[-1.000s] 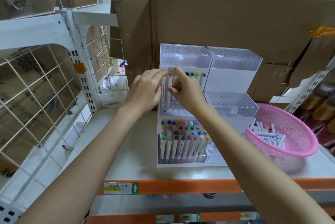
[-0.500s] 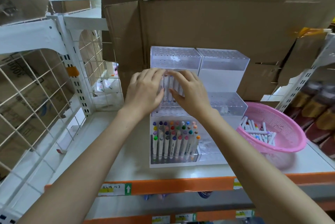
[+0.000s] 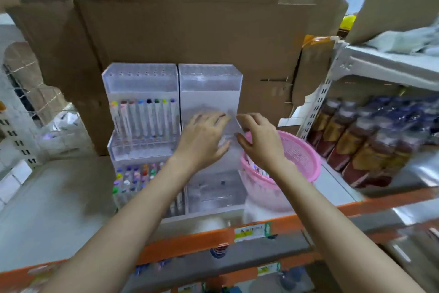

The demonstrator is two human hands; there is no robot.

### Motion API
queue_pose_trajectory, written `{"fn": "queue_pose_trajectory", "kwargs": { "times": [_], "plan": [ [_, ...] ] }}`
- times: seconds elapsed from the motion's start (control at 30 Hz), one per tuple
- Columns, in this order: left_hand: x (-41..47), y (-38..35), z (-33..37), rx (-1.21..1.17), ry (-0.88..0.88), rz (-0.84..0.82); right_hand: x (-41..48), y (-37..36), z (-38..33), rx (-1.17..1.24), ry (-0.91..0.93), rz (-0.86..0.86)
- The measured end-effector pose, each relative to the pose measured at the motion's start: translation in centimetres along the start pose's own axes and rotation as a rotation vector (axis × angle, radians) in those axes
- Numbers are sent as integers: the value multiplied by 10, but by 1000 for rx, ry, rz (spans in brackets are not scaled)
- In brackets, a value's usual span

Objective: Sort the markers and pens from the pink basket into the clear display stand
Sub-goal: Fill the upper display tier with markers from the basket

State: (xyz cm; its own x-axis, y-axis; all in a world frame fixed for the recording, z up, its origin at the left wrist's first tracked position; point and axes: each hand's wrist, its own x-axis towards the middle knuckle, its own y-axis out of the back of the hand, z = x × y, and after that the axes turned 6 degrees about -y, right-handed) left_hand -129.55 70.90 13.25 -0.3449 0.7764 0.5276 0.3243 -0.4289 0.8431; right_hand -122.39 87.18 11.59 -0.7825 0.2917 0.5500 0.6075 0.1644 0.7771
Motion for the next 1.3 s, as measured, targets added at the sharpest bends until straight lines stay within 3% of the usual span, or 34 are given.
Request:
{"fn": "queue_pose_trajectory", "kwargs": {
  "times": [0.27,0.43,0.73,0.93,1.3],
  "plan": [
    [51,-54,86,-114,-127,5,-29,21,93,-37,-76,-73],
    [67,-97,117,-164,-161,-32,-38,9,133,-11,-158,-241],
    [78,-150,117,-209,224,-737,-28,-28,171,-70,-354,-565],
    [88,-164,121,-125,135,-642,-22,-41,178,-100,-465,-600],
    [83,-173,114,-356,307,-537,-25,-37,175,-77,-492,-744]
  ]
}}
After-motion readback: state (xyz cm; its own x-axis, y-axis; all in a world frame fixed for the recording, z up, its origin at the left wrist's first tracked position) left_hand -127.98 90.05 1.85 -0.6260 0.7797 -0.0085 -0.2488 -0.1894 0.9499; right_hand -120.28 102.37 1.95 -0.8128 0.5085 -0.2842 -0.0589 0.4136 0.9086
